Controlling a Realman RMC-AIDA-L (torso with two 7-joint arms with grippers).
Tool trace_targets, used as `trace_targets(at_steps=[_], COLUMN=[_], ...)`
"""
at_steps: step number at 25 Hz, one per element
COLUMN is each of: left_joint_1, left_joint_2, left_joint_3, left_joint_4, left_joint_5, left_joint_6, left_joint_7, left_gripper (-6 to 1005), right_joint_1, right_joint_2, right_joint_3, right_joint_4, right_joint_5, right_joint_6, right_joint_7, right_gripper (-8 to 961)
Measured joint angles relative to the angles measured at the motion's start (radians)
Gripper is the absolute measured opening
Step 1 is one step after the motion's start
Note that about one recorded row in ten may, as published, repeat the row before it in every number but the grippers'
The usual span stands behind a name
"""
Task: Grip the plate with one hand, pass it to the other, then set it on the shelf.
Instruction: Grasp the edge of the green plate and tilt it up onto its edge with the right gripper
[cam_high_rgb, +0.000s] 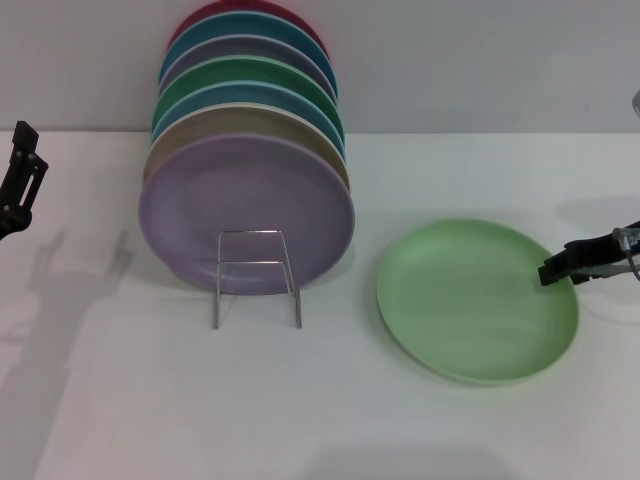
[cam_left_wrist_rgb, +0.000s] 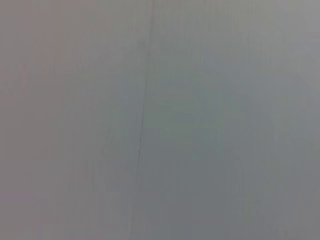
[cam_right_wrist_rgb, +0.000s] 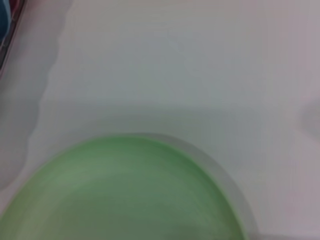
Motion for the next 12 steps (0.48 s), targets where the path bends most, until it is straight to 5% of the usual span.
trace_targets(at_steps=[12], left_joint_1=[-0.006], left_joint_2=[0.001], left_joint_3=[-0.003], left_joint_4=[0.001], left_joint_5=[0.0], left_joint_6=[0.003], left_joint_7=[0.002], left_gripper=[799], right_joint_1=[0.005], right_joint_2=[0.0], right_joint_3=[-0.002], right_joint_4=[-0.028], right_joint_5=[0.0], right_joint_6=[-0.016], right_joint_7=[0.0], right_gripper=[354])
